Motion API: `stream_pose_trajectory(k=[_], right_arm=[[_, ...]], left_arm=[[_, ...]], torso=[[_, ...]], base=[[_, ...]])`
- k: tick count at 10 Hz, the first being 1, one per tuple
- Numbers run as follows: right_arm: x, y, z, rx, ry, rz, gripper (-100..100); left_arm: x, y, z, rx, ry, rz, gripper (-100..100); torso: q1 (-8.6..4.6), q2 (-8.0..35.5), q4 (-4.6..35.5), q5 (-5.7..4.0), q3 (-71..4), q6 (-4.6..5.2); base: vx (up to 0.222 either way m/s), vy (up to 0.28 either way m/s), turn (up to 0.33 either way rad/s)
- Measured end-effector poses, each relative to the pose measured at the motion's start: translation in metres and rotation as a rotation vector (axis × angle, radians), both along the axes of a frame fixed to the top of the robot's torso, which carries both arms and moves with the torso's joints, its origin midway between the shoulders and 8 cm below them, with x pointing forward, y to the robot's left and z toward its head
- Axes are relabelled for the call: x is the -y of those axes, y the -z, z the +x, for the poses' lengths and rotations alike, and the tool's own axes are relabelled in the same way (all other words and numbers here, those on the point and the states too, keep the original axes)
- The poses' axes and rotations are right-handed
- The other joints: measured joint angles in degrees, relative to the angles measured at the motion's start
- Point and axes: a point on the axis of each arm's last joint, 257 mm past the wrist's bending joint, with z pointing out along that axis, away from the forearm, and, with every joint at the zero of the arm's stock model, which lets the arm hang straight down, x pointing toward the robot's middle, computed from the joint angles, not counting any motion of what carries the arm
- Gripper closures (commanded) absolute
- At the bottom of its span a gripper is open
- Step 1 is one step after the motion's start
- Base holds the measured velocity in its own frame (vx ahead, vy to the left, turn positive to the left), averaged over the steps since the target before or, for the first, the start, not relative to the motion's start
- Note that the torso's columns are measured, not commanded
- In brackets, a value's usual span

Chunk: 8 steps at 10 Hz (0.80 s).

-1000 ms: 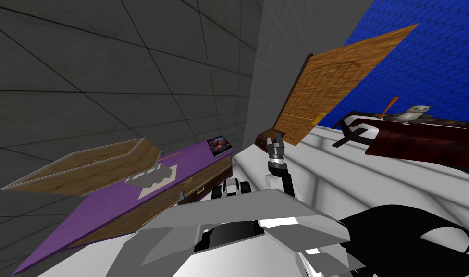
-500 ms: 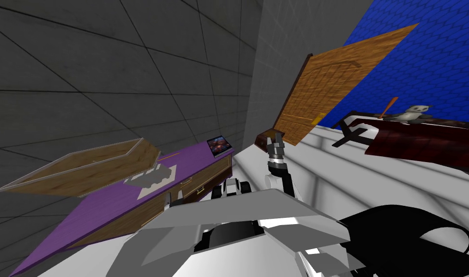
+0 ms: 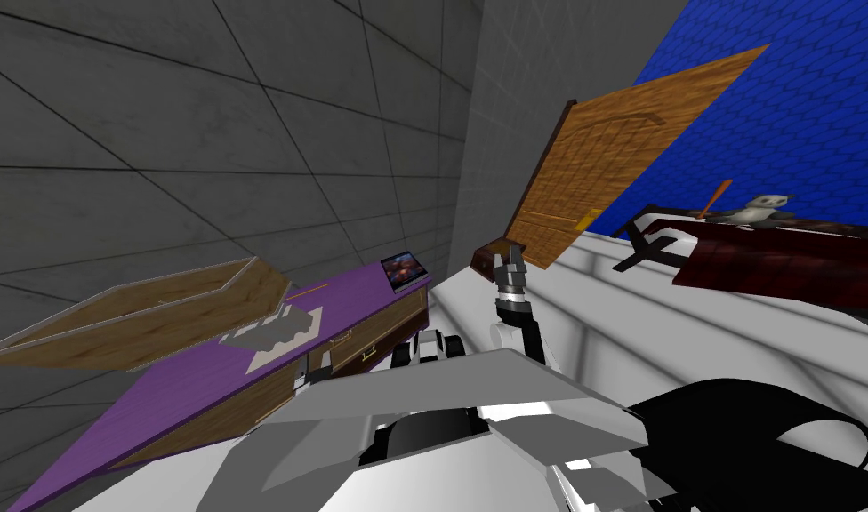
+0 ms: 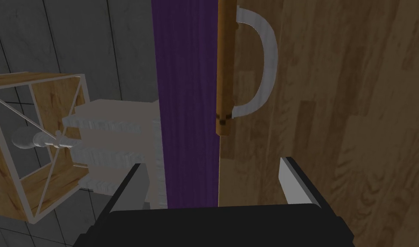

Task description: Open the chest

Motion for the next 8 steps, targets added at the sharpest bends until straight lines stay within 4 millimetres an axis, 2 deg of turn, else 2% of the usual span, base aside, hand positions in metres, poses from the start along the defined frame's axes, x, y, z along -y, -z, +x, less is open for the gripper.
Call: stream_pose_trajectory(k=[4,8], right_arm=[[0.000,0.000,0.000,0.000,0.000,0.000,0],[0.000,0.000,0.000,0.000,0.000,0.000,0]], left_arm=[[0.000,-0.006,0.004,0.004,-0.002,-0.020,-100],[0.021,0.000,0.004,0.029,-0.038,-0.097,-100]], torso=[[0.05,0.0,0.0,0.01,0.0,0.00],[0.09,0.0,0.0,0.02,0.0,0.00]], base=[[0.013,-0.039,-0.011],[0.006,-0.013,-0.002]])
